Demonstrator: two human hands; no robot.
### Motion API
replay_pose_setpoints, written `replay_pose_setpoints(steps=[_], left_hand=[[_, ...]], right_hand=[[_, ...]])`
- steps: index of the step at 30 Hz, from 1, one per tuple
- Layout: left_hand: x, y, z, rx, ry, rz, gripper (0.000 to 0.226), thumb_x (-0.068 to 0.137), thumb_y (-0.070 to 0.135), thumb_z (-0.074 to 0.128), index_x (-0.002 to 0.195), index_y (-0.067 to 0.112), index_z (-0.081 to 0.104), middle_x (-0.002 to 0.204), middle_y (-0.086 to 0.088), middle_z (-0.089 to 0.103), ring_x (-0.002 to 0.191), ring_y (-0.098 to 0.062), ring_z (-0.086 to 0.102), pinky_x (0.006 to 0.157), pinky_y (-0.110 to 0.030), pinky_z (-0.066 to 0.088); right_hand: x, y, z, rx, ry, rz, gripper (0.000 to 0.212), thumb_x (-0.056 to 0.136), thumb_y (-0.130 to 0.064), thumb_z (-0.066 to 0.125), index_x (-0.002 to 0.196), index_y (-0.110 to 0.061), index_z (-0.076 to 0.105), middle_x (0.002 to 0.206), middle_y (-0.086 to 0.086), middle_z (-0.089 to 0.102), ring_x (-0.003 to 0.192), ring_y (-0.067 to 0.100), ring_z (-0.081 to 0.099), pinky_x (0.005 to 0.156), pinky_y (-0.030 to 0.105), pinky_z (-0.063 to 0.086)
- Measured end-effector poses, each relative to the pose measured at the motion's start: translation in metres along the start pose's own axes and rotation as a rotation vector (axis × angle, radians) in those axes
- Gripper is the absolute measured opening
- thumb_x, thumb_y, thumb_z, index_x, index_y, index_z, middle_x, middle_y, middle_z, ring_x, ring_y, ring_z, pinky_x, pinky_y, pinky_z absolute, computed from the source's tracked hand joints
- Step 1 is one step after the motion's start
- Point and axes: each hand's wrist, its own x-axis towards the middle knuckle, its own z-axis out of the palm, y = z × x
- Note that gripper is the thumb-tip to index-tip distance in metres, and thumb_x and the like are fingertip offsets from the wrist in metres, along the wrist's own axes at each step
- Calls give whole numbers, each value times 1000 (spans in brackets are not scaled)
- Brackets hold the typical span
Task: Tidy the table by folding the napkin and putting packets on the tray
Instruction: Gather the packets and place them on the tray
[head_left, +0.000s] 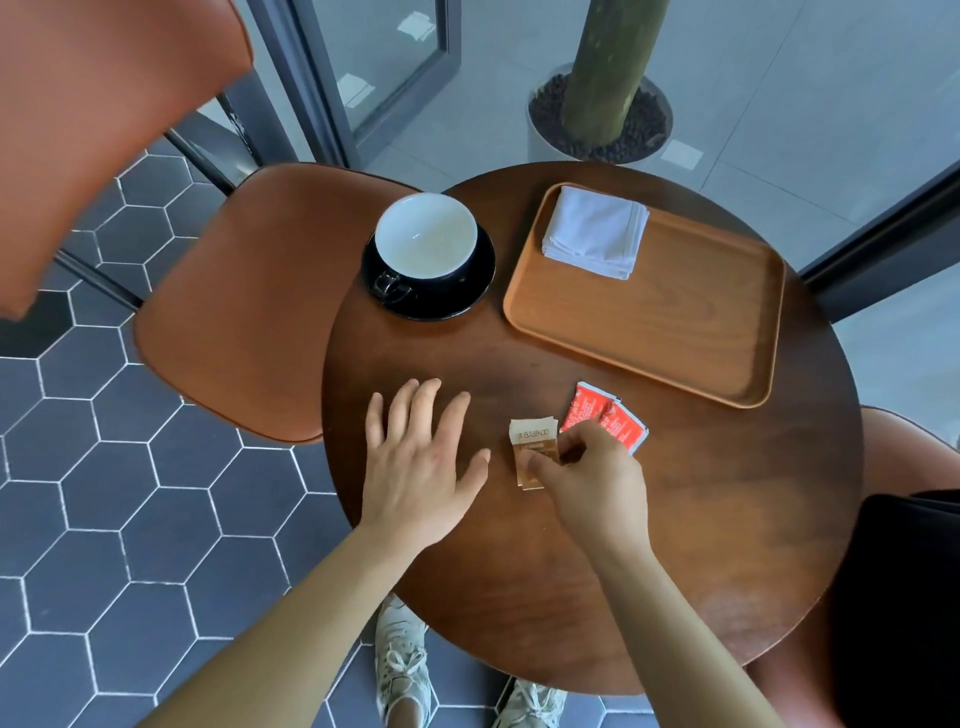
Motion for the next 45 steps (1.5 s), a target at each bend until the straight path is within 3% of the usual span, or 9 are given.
replay_pose_setpoints(steps=[6,12,16,21,24,26,31,34,45], left_hand=[[39,19,-1,31,-32,-189,66,94,59,35,146,19,43,153,-16,38,143,-35,32,113,-63,24],[42,22,10,49,7,-207,69,94,63,33,148,21,41,156,-14,37,145,-35,30,113,-64,21],[42,23,10,32,16,-214,68,92,63,36,146,21,43,155,-14,39,144,-35,31,114,-63,20],[44,23,10,40,-1,-222,69,92,63,36,146,22,43,154,-14,39,144,-35,31,114,-64,20],[44,24,10,45,-1,-222,69,91,64,35,146,22,43,154,-14,39,144,-36,32,114,-64,20],[44,23,10,50,0,-217,69,91,64,34,145,22,43,154,-14,39,143,-36,32,113,-64,20],[45,23,10,47,-1,-221,70,91,65,32,145,22,43,154,-14,40,144,-36,32,114,-63,19],[45,23,10,48,-3,-223,70,91,65,33,146,22,43,154,-14,39,144,-36,31,114,-64,20],[45,23,8,53,-19,-227,71,91,66,34,146,22,44,155,-14,39,144,-35,31,113,-64,21]], right_hand=[[32,-13,-23,3,30,-43,27,75,-39,81,79,-23,59,76,-12,64,68,7,59,55,29,40],[70,-36,-44,24,45,-119,25,74,-35,81,77,-22,60,72,-11,62,68,11,59,55,28,37],[97,-60,-45,62,73,-146,27,74,-35,83,82,-17,65,75,-11,64,71,14,62,60,32,48],[133,-82,-33,166,49,-33,29,76,-39,83,80,-15,66,76,-3,70,71,20,69,65,40,59],[145,-85,-23,210,45,21,28,75,-37,85,71,-19,62,72,-5,69,65,19,66,57,35,53],[148,-85,-17,186,41,31,31,75,-37,84,65,-22,60,71,-6,69,62,16,65,54,31,48],[149,-86,-14,66,1,54,33,78,-48,79,71,-19,66,72,-7,69,60,20,71,66,41,63],[148,-88,-18,-25,-32,23,37,81,-57,72,75,-20,69,72,-7,70,48,16,69,55,32,59],[148,-83,-20,-94,-11,-41,19,88,-33,72,80,-16,68,85,4,73,73,24,72,74,43,62]])
